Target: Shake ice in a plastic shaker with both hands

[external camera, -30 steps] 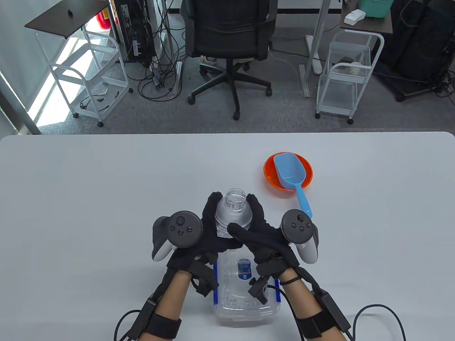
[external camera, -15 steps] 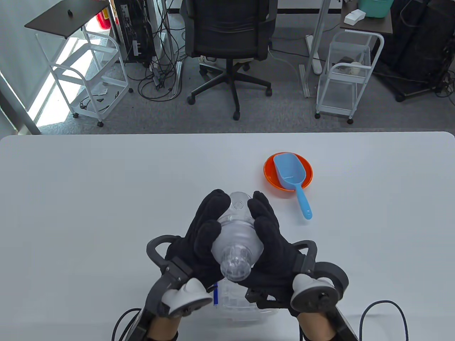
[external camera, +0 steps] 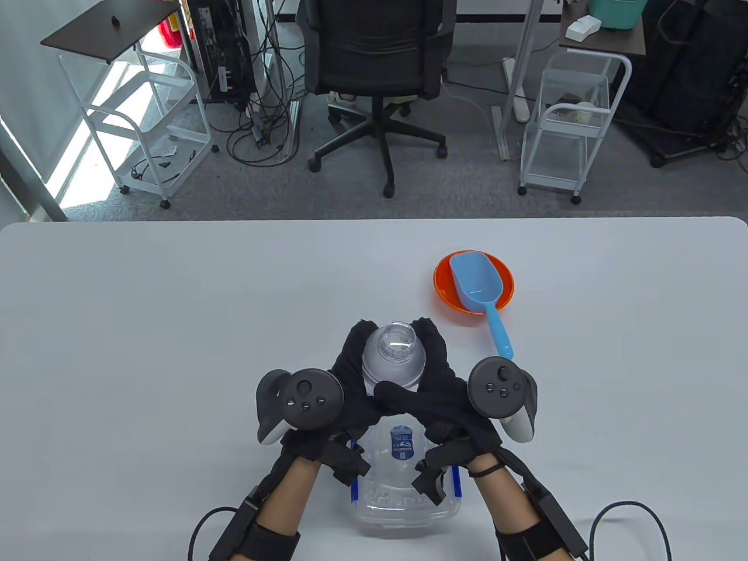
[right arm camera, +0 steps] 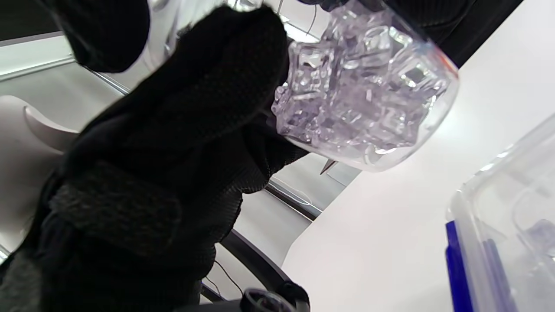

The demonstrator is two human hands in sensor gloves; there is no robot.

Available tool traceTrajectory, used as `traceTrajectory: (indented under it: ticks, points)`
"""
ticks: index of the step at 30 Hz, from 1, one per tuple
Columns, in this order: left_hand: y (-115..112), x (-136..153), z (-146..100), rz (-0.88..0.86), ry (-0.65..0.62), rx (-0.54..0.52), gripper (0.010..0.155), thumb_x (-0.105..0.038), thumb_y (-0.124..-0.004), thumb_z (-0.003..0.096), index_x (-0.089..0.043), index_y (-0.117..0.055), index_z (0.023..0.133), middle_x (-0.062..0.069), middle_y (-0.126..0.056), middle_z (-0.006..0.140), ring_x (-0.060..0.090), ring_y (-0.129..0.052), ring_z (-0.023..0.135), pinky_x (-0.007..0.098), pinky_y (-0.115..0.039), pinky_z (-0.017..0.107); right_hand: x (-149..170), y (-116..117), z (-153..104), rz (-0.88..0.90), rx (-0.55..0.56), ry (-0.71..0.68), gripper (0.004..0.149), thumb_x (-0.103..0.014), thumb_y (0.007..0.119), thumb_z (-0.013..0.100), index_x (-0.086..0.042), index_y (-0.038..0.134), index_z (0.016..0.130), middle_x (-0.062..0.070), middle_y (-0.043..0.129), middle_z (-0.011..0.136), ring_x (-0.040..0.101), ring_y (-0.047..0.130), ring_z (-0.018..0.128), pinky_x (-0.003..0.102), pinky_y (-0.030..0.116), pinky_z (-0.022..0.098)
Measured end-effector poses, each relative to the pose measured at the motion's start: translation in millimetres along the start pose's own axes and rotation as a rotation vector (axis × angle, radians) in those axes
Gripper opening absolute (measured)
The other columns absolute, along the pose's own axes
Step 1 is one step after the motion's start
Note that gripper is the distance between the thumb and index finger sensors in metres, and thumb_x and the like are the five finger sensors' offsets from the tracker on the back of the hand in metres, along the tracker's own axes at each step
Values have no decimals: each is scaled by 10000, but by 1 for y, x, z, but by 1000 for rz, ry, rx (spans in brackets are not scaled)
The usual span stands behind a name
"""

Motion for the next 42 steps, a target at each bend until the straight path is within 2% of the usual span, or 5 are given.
traceTrajectory:
  ticks: [9,16,20,29,42]
  points:
    - [-24,38,4,-166,100,190,1142,-392,-948,436,-3,-74,1059,343,-446,1148,627,-681,950,627,-672,671,28,20,5,47,20,155,1054,-561,746,517,55,81,1055,431,357,1072,730,518,870,765,590,540]
    - [68,-85,-35,338,-345,-408,1142,-478,-895,462,-85,6,1045,214,-369,1209,504,-654,1054,543,-679,760,-113,-14,-37,-246,183,-483,1049,-557,769,489,-137,8,1077,245,228,1194,614,357,1051,731,458,714]
    - [74,-110,-63,599,-383,-681,1162,-595,-810,457,-84,68,1021,129,-343,1229,353,-674,1113,446,-722,796,-141,-5,-61,-472,363,-665,1055,-584,748,449,-174,-1,1068,187,231,1214,560,375,1097,691,488,753]
    - [-22,34,2,-107,122,111,1147,-387,-948,434,-42,-46,1052,289,-394,1176,579,-650,993,596,-655,708,22,22,6,27,20,128,1052,-517,766,514,-2,22,1051,381,258,1113,716,412,928,771,522,576]
    - [-1,9,4,32,47,57,1145,-440,-929,440,11,-75,1056,315,-452,1161,575,-716,966,587,-702,686,-3,5,5,-74,17,40,1046,-566,735,517,3,52,1069,371,324,1123,691,499,932,733,587,592]
Point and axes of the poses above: the tracker on the back of each hand, its own x axis roughly to the little-finger side, its own z axis roughly from the wrist to the fingertips, y = z × x, the point moved 3 cm from there along z, roughly from the wrist to the fingertips
